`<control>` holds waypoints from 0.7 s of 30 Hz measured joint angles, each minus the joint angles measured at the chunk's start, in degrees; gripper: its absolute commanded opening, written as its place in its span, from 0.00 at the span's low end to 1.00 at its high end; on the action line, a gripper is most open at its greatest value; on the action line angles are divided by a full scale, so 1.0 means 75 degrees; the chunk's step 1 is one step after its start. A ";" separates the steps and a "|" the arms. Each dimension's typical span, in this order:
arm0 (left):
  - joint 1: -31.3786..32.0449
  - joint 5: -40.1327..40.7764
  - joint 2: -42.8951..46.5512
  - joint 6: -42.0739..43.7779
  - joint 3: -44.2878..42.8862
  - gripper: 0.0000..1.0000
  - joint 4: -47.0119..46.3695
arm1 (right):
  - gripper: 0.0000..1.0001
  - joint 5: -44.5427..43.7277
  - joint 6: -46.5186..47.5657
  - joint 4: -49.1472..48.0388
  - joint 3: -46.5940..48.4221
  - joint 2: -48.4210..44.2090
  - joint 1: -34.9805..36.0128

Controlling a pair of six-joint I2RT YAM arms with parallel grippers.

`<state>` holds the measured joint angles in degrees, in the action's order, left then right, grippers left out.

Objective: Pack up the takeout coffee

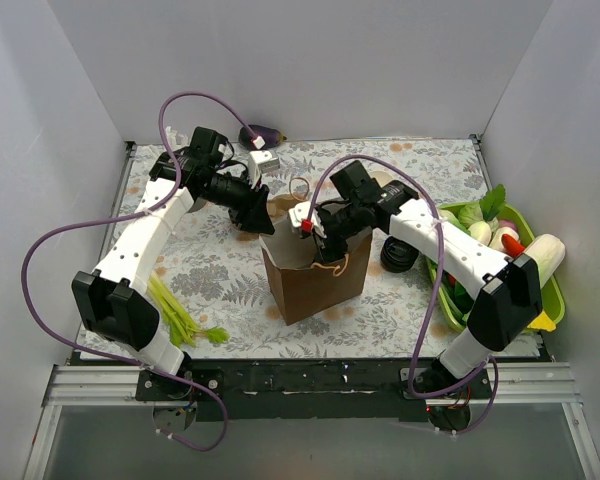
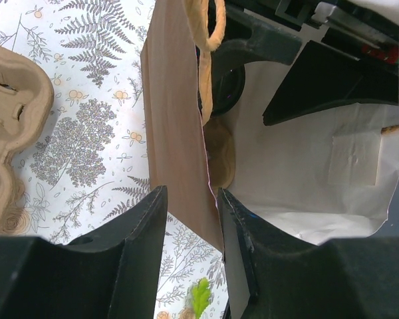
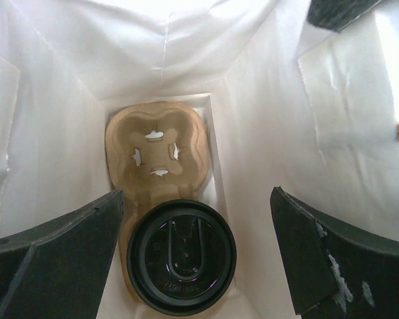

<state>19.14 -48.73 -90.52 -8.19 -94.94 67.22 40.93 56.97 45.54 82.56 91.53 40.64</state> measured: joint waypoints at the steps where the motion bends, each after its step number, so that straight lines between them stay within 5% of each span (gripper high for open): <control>1: 0.0000 0.0000 0.0000 -0.0012 0.0000 0.35 0.0000 | 0.98 0.0006 -0.0017 0.0006 0.0058 0.0000 0.0003; 14: 0.0000 0.0009 0.0035 -0.0076 0.0061 0.35 -0.0052 | 0.98 0.0038 -0.0184 0.0711 0.1209 0.0003 0.0050; 21: 0.0000 -0.0020 0.0041 -0.0143 0.0067 0.56 -0.0265 | 0.98 0.0026 -0.0606 0.0994 0.2294 -0.0012 0.0050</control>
<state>19.14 -48.88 -90.21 -9.26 -94.43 65.23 41.12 52.42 52.99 99.77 91.44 41.01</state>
